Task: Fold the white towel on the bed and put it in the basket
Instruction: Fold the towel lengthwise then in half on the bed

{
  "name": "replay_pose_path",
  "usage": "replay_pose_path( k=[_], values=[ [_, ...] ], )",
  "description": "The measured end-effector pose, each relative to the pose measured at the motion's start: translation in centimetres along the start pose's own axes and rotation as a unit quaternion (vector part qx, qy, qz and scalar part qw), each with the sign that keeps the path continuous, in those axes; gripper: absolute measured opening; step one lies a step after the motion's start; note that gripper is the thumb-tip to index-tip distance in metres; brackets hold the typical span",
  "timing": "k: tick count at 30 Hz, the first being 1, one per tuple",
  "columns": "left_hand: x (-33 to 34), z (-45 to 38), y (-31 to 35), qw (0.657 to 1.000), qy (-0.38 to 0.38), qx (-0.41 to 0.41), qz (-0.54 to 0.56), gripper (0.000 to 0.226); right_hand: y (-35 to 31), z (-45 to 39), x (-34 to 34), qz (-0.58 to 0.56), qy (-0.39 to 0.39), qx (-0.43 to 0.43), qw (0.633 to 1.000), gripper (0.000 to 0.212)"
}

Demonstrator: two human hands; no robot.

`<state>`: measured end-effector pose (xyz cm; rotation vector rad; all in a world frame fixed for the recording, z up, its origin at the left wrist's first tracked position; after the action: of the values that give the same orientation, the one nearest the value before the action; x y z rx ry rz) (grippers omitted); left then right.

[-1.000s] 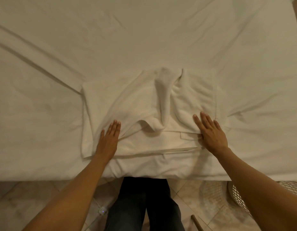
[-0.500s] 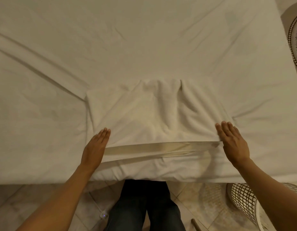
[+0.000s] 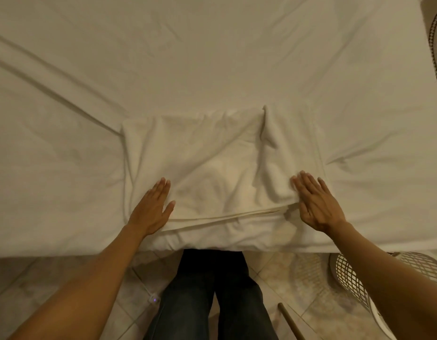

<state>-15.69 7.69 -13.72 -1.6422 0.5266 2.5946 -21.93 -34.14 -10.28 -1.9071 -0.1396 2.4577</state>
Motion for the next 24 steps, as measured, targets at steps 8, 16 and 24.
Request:
replay_pose_path(
  k=[8, 16, 24],
  values=[
    [2.1, -1.4, -0.2, 0.992, -0.04, -0.117, -0.039, 0.074, -1.2, -2.3, 2.4, -0.031, -0.011, 0.123, 0.992, 0.067],
    [2.5, -0.3, -1.9, 0.988, -0.046, -0.149, -0.006, 0.079, -0.1, -2.5, 3.3, -0.034, -0.05, 0.196, 0.979, 0.067],
    [-4.1, -8.1, -1.2, 0.991, 0.096, -0.089, -0.035, 0.068, 2.1, -11.4, -2.2, -0.014, 0.067, 0.156, 0.985, 0.059]
  ],
)
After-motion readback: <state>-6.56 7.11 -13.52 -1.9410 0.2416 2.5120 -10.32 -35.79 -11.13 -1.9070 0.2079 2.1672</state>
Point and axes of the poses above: each hand's wrist, its own z-axis away from the middle knuckle, its own x-axis out of the palm, y = z × x, the point moved 5 cm from there along -z, towards the middle knuckle, and after that the axes turned 13 degrees about y, right-handed, at the moved point
